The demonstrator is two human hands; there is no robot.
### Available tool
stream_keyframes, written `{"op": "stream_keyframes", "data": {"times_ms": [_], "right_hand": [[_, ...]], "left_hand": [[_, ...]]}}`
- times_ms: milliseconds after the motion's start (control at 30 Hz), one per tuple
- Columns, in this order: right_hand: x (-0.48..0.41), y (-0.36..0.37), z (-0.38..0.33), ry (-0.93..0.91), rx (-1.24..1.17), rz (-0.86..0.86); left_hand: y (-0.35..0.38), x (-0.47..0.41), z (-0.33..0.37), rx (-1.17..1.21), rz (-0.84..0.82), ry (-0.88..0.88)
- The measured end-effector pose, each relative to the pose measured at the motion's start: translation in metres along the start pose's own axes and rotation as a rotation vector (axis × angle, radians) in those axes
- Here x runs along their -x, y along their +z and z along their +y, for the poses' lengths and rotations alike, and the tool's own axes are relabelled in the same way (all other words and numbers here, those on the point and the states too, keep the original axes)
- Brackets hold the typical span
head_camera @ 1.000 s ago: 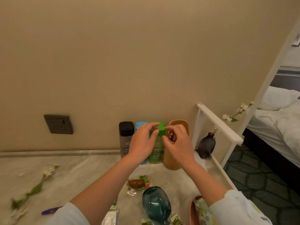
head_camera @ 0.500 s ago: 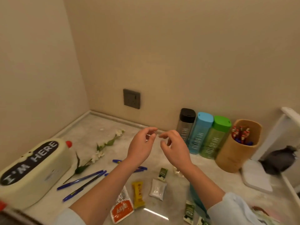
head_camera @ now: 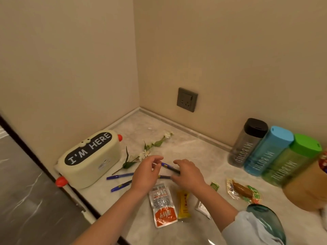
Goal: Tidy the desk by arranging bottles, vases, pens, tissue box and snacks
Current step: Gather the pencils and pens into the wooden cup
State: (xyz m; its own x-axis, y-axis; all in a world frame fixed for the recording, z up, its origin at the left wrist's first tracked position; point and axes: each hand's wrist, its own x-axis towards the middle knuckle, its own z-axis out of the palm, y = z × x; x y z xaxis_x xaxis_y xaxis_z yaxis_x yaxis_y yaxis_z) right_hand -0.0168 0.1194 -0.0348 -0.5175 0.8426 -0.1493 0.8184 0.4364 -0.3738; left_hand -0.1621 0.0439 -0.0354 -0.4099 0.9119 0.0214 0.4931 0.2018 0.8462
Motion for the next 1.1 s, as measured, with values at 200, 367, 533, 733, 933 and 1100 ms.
{"op": "stream_keyframes", "data": {"times_ms": [200, 367, 533, 733, 933, 1100], "right_hand": [[-0.004, 0.017, -0.009, -0.034, 0.148, -0.001], [-0.009, 0.021, -0.018, -0.066, 0.211, -0.005], [-0.013, 0.024, -0.026, -0.081, 0.289, -0.055], [-0.015, 0.020, -0.031, -0.068, 0.247, -0.079], [-0.019, 0.021, -0.065, -0.273, 0.124, -0.031], [-0.024, 0.031, -0.100, -0.395, 0.095, -0.085]], "left_hand": [[-0.001, 0.013, -0.022, 0.002, 0.021, -0.130], [-0.001, 0.021, -0.028, 0.012, 0.024, -0.157], [-0.002, 0.026, -0.032, 0.019, 0.038, -0.160], [-0.012, 0.033, -0.037, 0.012, 0.085, -0.178], [-0.035, 0.045, -0.047, 0.046, 0.146, -0.205], [-0.051, 0.053, -0.064, 0.088, 0.220, -0.263]]}}
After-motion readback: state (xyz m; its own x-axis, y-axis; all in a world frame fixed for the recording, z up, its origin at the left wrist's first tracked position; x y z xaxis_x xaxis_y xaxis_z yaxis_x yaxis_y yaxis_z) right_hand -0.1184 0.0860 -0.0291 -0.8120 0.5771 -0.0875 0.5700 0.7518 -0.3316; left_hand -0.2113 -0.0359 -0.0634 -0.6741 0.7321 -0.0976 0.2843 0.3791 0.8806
